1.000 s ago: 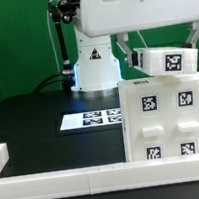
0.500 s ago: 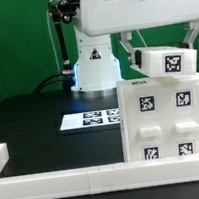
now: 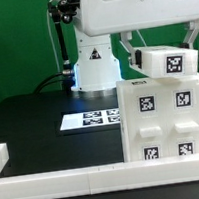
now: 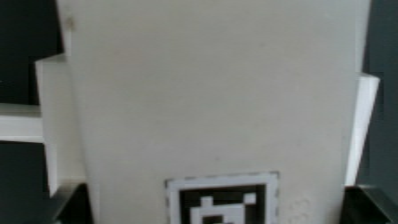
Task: Assemble cabinet
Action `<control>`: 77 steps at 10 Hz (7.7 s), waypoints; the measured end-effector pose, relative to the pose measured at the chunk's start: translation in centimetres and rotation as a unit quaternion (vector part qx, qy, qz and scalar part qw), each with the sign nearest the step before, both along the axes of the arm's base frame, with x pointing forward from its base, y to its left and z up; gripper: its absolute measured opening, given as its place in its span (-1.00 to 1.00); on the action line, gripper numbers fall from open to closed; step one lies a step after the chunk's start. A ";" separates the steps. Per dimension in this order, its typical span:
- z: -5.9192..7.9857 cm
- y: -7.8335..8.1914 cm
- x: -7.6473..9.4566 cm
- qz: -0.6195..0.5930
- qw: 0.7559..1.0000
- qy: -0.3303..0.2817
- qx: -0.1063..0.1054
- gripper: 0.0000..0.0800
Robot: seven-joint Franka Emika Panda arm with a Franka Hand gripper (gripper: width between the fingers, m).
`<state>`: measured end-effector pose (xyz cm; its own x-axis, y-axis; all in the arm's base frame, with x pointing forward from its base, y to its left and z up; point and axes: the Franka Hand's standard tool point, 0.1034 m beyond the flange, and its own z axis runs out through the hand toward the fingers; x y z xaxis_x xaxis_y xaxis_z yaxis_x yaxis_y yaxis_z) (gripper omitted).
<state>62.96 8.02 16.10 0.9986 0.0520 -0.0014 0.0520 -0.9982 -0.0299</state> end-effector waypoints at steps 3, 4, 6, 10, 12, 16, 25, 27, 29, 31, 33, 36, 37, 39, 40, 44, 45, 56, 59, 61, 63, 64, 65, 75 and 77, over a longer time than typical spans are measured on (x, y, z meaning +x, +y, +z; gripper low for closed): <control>0.0 0.7 0.1 -0.122 0.993 0.001 0.008 0.39; 0.1 1.3 0.5 -0.216 0.976 -0.004 0.027 0.39; 0.2 1.7 1.1 -0.297 0.953 -0.022 0.055 0.39; 0.1 1.6 1.0 -0.443 0.894 -0.007 0.066 0.39; -0.2 1.2 0.3 -0.584 0.805 0.014 0.101 0.39; -0.2 1.2 0.1 -0.644 0.756 0.009 0.119 0.39; 2.2 2.6 -0.7 -0.548 0.829 0.063 0.091 0.62; 2.6 2.3 -0.9 -0.417 0.907 0.039 0.050 0.62; 3.0 3.3 -0.7 -0.262 0.965 0.007 0.023 0.62; 2.8 3.3 -0.4 -0.177 0.984 -0.013 0.028 0.62; 2.8 3.2 -0.4 -0.093 0.995 -0.018 0.026 0.62; 4.0 3.2 0.2 0.149 0.988 -0.025 -0.013 0.62; 4.2 3.0 0.2 0.225 0.974 -0.025 -0.024 0.62; 4.1 2.7 0.2 0.288 0.957 -0.024 -0.026 0.62; 4.1 2.6 0.2 0.317 0.948 -0.024 -0.026 0.62; 3.0 2.8 0.0 0.536 0.843 -0.007 -0.046 0.62; 2.9 3.2 -0.1 0.584 0.810 -0.005 -0.050 0.62; -0.2 2.4 -1.1 0.700 0.712 0.034 -0.048 0.62; -0.4 2.2 -1.1 0.694 0.718 0.035 -0.048 0.37; -0.5 2.1 -1.1 0.680 0.730 0.035 -0.049 0.37; -0.6 2.1 -1.1 0.648 0.760 0.034 -0.051 0.37; -0.6 2.1 -1.1 0.604 0.794 0.032 -0.053 0.37; -0.6 2.2 -1.1 0.546 0.835 0.032 -0.056 0.37; -0.7 1.9 -1.8 0.055 0.996 0.056 -0.031 0.37; -0.8 1.8 -1.8 -0.076 0.995 0.066 0.011 0.37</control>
Offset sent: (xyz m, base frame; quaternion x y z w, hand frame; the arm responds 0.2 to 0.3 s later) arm 0.0032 0.0219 -0.0042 0.0853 0.0199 0.3660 0.9265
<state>61.20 9.81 15.31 0.9862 -0.0982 -0.1333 -0.1054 -0.9933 -0.0479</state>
